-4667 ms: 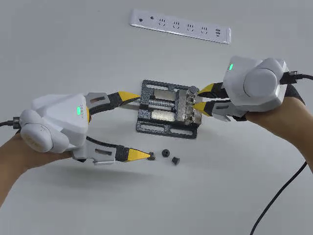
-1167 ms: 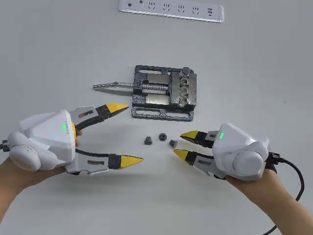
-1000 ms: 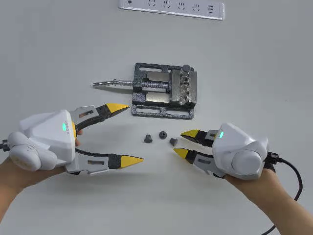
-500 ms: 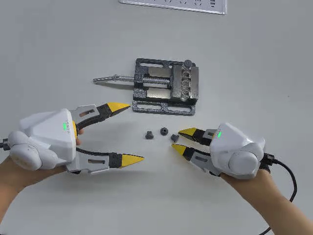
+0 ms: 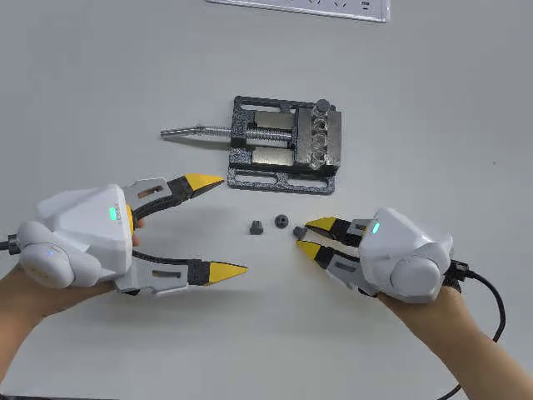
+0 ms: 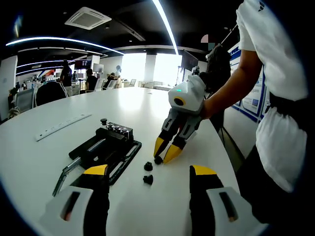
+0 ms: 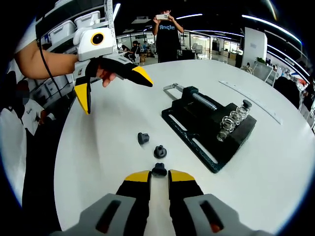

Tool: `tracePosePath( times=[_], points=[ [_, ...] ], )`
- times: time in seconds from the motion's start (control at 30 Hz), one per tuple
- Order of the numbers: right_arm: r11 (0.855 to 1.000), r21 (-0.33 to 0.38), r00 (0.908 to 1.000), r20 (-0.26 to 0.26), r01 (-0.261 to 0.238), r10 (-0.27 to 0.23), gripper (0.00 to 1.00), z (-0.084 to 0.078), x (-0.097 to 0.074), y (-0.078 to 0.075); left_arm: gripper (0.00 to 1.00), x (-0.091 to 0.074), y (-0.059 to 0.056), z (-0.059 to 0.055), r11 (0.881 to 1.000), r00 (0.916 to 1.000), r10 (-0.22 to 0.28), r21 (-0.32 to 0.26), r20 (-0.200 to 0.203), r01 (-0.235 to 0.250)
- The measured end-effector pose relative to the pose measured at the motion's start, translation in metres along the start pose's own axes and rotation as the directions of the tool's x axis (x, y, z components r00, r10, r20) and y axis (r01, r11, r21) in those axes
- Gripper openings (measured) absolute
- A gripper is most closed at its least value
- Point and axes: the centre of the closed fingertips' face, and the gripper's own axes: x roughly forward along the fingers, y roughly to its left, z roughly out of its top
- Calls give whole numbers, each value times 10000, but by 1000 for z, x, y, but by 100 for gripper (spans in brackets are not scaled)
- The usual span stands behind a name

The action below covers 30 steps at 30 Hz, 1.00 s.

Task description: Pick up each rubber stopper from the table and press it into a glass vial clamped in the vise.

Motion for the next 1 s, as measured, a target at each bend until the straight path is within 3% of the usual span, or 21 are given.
tracePosePath(
  times=[0.6, 0.8, 1.0],
  points=[
    [9998, -192, 9998, -213, 15, -19, 12, 7, -8, -4, 63, 4, -4, -5, 9997, 9997, -213, 132, -71, 214],
    [9994, -327, 9957, -923, -88, 57, 12, 2, -14, -5, 63, 5, -5, -3, 9997, 9998, -217, 126, -15, 217],
    [9986, -401, 9836, -1783, -336, 260, 12, -4, -19, -3, 63, 5, -6, -2, 9997, 9997, -227, 131, 0, 227]
  ],
)
